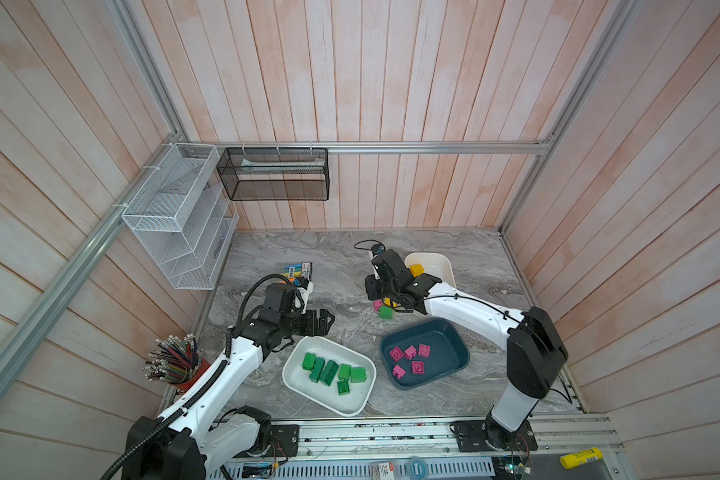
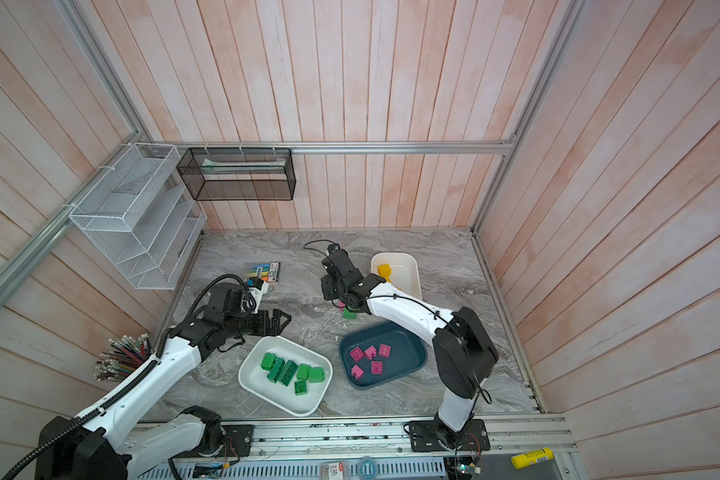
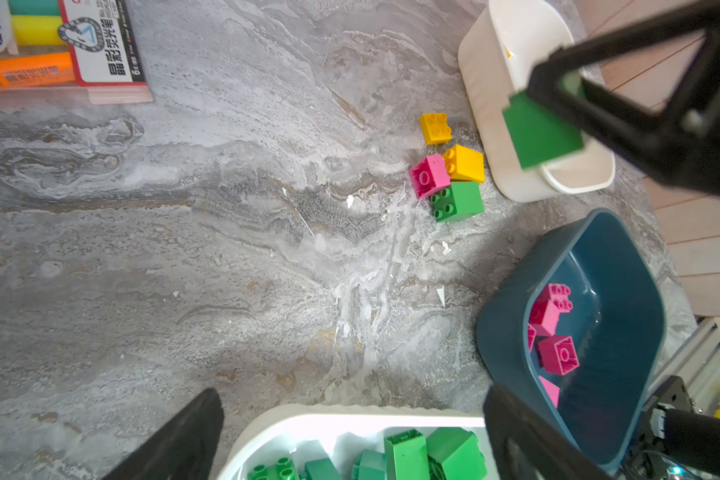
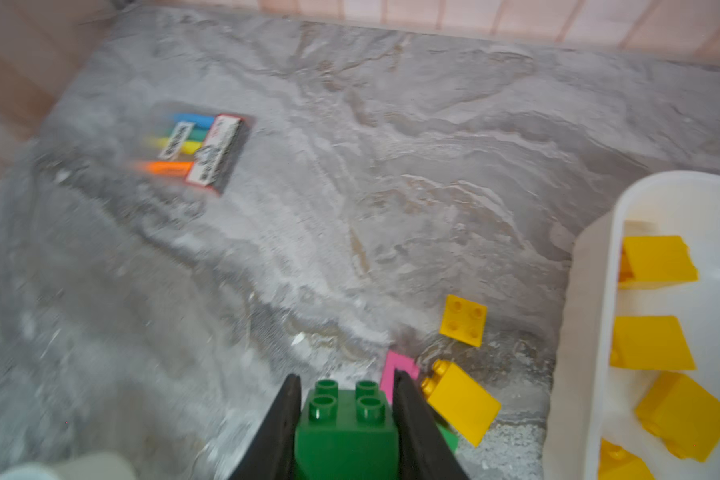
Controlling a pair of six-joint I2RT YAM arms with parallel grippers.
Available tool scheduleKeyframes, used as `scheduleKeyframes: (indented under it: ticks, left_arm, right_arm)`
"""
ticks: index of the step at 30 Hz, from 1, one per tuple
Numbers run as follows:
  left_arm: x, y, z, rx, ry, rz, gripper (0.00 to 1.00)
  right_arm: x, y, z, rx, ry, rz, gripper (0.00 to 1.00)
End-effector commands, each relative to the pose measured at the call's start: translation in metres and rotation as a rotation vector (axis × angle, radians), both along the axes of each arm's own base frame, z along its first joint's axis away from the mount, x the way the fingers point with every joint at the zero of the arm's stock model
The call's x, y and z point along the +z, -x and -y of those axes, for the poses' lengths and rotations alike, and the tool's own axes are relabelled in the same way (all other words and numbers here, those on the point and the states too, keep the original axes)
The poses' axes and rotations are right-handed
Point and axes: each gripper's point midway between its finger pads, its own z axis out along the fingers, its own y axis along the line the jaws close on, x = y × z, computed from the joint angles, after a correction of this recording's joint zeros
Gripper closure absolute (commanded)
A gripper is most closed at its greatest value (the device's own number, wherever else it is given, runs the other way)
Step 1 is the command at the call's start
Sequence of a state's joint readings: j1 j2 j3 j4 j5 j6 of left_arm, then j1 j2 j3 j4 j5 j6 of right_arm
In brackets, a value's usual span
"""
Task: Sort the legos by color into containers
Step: 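Carry the green brick with the right gripper into the near white tray and release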
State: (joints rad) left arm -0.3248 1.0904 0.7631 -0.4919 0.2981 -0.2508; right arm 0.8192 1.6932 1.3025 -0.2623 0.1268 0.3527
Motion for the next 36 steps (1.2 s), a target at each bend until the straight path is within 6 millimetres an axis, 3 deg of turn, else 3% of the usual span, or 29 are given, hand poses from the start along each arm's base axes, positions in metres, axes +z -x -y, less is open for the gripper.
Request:
scheduleKeyframes:
  ticks: [1,8,11,17,19,22,25,27,32,36]
  left_arm:
    - [0.017,-0.015,-0.005,0.027,0.002,0.054,0.00]
    - [0.024,-0.030,-0.021,0.073,-0.007,0.067,0.00]
    - [0.028,-0.033,-0.024,0.076,-0.010,0.072,0.00]
    - [0.028,-0.032,-0.024,0.079,-0.005,0.069,0.00]
    - [0.027,-0.030,-0.024,0.079,0.001,0.070,0.00]
    - [0.024,-0.029,-0.023,0.075,0.006,0.059,0.00]
    - [0.025,-0.027,-0.020,0.060,0.024,0.057,0.00]
    - [0.027,-0.025,-0.016,0.048,0.042,0.057,0.00]
    - [0.026,-0.025,-0.016,0.048,0.049,0.053,0.00]
    - [0.024,-0.026,-0.015,0.047,0.048,0.051,0.00]
  right_arm:
    - [0.004,0.074,-0.036,0.374,-0.067,-0.014,0.70]
    - [-0.013,0.194,-0.059,0.800,-0.173,-0.063,0.68]
    - [-0.030,0.227,-0.065,0.923,-0.166,-0.100,0.67]
    - [-0.058,0.261,-0.077,1.091,-0.137,-0.161,0.64]
    - [-0.066,0.262,-0.079,1.110,-0.122,-0.169,0.61]
    - [-0.076,0.261,-0.082,1.131,-0.087,-0.185,0.48]
    - [-0.069,0.249,-0.083,1.106,-0.081,-0.154,0.32]
    - [-0.055,0.236,-0.079,1.065,-0.100,-0.126,0.25]
    - [-0.013,0.182,-0.050,0.874,-0.156,-0.084,0.24]
    - [-0.002,0.134,-0.017,0.644,-0.143,-0.077,0.22]
